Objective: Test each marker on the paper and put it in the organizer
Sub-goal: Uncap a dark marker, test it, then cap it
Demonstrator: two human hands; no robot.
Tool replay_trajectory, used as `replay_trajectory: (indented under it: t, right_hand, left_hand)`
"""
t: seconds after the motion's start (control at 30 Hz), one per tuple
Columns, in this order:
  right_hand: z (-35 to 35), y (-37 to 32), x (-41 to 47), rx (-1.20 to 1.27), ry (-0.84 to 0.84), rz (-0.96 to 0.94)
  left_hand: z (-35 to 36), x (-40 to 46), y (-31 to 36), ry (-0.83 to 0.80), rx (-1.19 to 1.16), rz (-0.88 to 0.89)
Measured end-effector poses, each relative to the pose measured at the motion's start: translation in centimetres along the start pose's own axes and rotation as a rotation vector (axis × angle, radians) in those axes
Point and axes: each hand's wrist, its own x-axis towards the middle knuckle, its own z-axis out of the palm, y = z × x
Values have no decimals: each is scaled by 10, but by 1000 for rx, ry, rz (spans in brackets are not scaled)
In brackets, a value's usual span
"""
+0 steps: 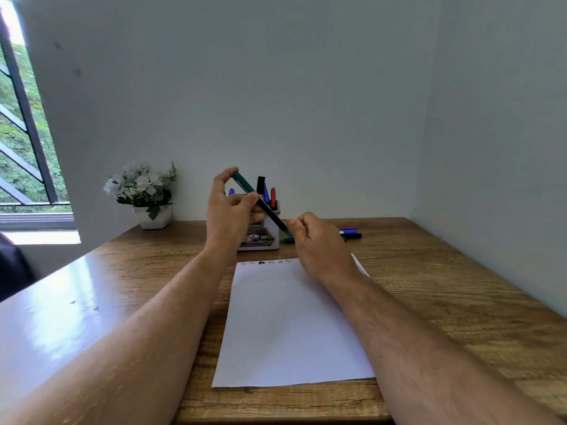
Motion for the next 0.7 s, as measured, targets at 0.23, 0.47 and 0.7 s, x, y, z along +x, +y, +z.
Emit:
replay_trajectory:
  t: [0.23, 0.47, 0.7]
  right_hand:
    - [1, 1, 0, 13, -29, -4]
    - [1, 1, -2, 33, -36, -5]
    - [4, -3, -1, -6, -52, 22]
  left_hand:
    - [0, -2, 6, 238, 151, 271]
    - [4, 6, 8, 356, 329, 372]
    - [17, 12, -2, 130, 603, 306]
